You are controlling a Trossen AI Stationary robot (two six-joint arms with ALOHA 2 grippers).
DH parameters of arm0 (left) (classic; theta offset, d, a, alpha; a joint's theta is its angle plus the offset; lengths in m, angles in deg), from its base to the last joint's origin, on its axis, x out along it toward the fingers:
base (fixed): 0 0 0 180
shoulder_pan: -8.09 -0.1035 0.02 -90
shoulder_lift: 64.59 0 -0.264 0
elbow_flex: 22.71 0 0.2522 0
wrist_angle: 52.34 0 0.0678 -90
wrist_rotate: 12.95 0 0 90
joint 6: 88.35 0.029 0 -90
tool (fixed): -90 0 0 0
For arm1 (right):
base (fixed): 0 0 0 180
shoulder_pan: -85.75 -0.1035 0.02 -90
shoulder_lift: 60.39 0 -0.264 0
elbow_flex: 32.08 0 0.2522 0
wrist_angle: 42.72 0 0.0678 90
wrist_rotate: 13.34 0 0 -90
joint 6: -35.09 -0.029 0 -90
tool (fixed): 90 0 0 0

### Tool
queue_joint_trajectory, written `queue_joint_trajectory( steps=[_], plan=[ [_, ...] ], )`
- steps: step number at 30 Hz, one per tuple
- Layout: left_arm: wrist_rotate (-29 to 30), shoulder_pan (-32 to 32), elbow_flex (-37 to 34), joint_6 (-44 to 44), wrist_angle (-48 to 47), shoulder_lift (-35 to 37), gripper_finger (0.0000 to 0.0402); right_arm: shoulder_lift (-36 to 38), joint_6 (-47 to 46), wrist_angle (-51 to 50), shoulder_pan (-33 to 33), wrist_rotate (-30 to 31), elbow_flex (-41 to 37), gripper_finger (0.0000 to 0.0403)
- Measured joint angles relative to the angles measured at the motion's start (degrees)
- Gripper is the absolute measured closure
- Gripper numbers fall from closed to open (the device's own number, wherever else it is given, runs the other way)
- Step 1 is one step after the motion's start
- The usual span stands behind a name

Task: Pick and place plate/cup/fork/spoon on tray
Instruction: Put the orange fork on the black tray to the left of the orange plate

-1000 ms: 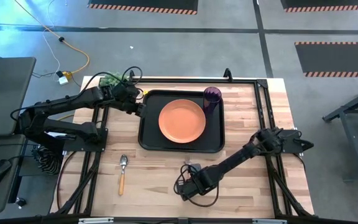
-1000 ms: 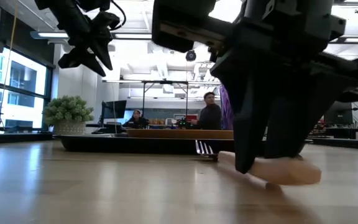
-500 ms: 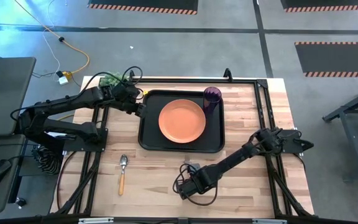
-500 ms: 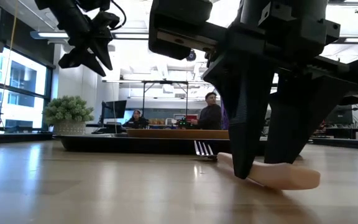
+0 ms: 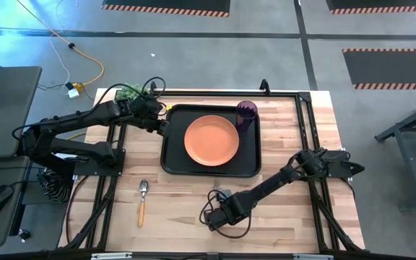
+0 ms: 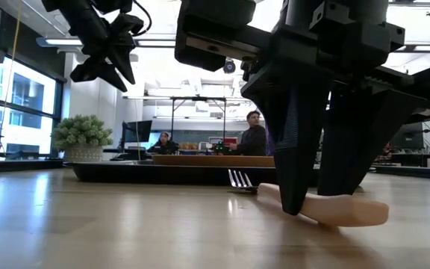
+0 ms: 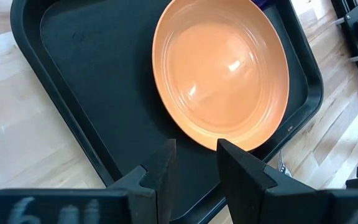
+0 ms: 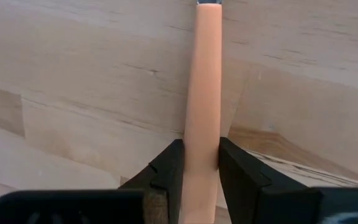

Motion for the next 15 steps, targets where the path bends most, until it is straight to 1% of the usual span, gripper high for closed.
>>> queue_joint_trajectory(
  steps=[11,15],
  plan=[
    [0.00,0.00,0.00,0.04,0.00,-0.02,0.0296,0.02,-1.50,0.56,0.31,-0.87,0.02,0.0320],
    [0.03,0.00,0.00,1.16,0.00,-0.02,0.0296,0.07,-1.70,2.02,0.28,-2.47,0.13,0.0314]
  ],
)
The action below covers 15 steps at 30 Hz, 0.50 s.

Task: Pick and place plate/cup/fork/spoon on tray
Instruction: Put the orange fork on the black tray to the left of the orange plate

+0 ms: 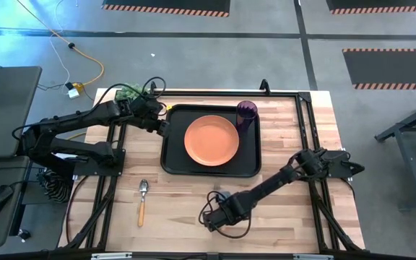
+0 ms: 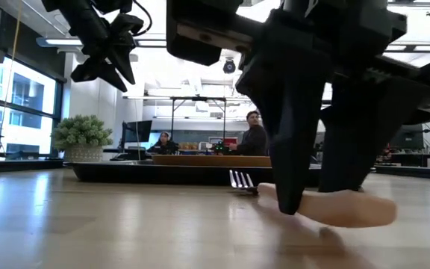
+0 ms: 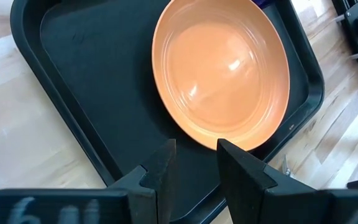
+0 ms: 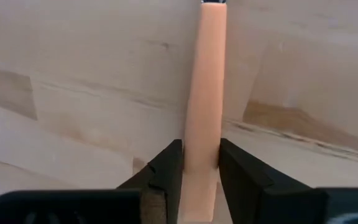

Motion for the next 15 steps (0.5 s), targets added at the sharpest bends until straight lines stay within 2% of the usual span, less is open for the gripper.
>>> queue_joint_trajectory(
  steps=[11,15],
  plan=[
    [0.02,-0.02,0.00,0.87,0.00,0.02,0.0296,0.04,-1.38,-0.19,0.26,1.38,0.00,0.0237],
    [0.02,-0.01,0.00,0.86,0.00,0.01,0.0296,0.07,-0.98,-0.89,0.86,-1.43,0.00,0.0229]
  ],
)
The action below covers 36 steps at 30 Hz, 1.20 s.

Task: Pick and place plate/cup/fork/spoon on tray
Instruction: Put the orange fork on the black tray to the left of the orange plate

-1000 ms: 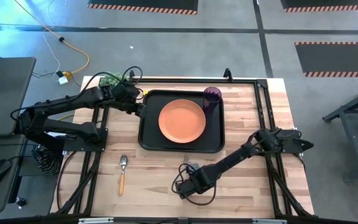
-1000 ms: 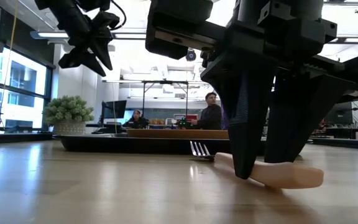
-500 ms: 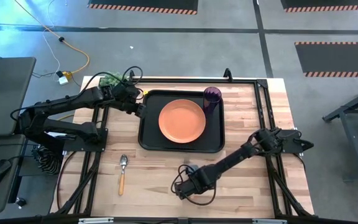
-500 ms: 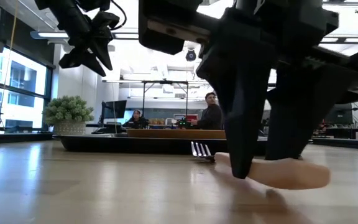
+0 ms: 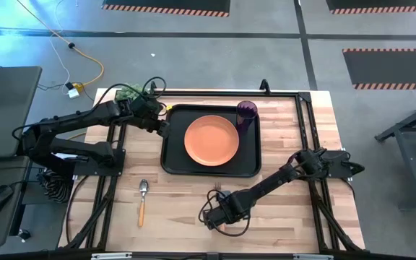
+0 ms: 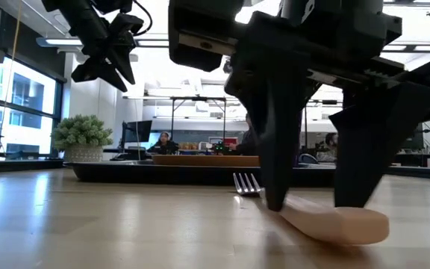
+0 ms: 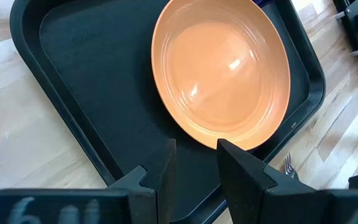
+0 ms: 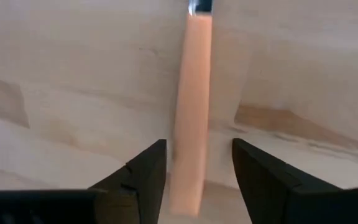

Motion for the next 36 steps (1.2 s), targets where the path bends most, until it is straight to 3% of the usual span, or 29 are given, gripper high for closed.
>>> queue_joint_trajectory(
  steps=[7,14,19,26,36],
  plan=[
    [-0.02,-0.01,0.00,0.48,0.08,0.00,0.0296,2.39,1.62,-2.73,0.54,-1.88,0.00,0.0231],
    [-0.02,-0.01,0.00,5.01,0.48,0.00,0.0296,6.24,3.03,-5.80,0.59,1.05,0.00,0.0230],
    [-0.02,-0.01,0.00,4.86,0.77,0.01,0.0296,10.52,4.26,-9.53,1.02,6.46,0.00,0.0230],
    [-0.73,1.66,-0.02,0.20,2.87,0.01,0.0296,17.17,8.97,-15.76,2.24,15.48,0.00,0.0230],
    [-0.76,10.30,-0.02,-10.46,3.35,0.00,0.0296,23.86,18.61,-26.49,5.79,18.61,0.00,0.0230]
  ],
)
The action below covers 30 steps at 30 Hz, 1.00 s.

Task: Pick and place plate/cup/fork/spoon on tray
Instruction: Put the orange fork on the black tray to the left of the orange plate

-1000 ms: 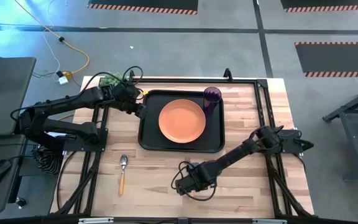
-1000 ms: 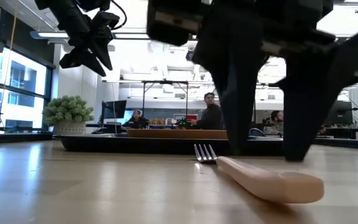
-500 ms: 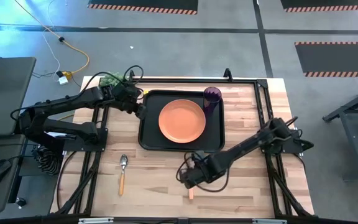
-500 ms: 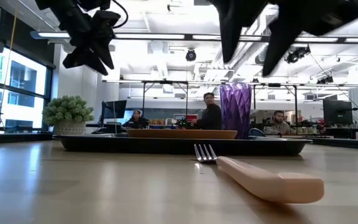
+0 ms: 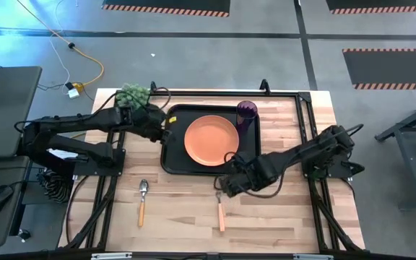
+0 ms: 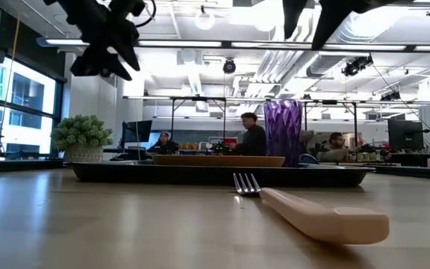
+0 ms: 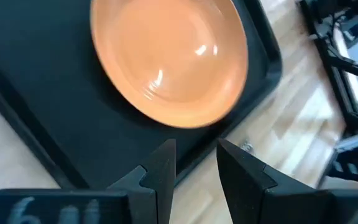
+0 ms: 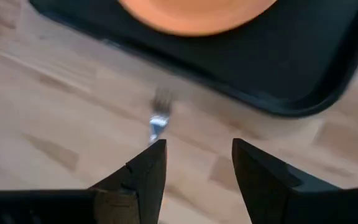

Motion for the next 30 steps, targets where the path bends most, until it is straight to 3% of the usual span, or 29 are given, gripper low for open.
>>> queue_joint_trajectory(
  steps=[5,14,21,30],
  plan=[
    [0.19,6.26,0.00,-9.35,3.71,-0.01,0.0296,2.58,7.04,-4.52,2.51,0.65,0.00,0.0230],
    [7.56,17.58,0.00,-22.94,16.41,-1.80,0.0296,6.53,21.75,-6.10,7.72,1.76,0.00,0.0230],
    [11.56,24.33,0.00,-29.10,27.78,-7.01,0.0296,11.11,28.08,-6.54,9.66,5.57,0.00,0.0230],
    [15.08,28.56,0.00,-36.29,37.18,-15.81,0.0296,17.78,34.99,-6.77,10.64,7.40,0.00,0.0230]
  ],
)
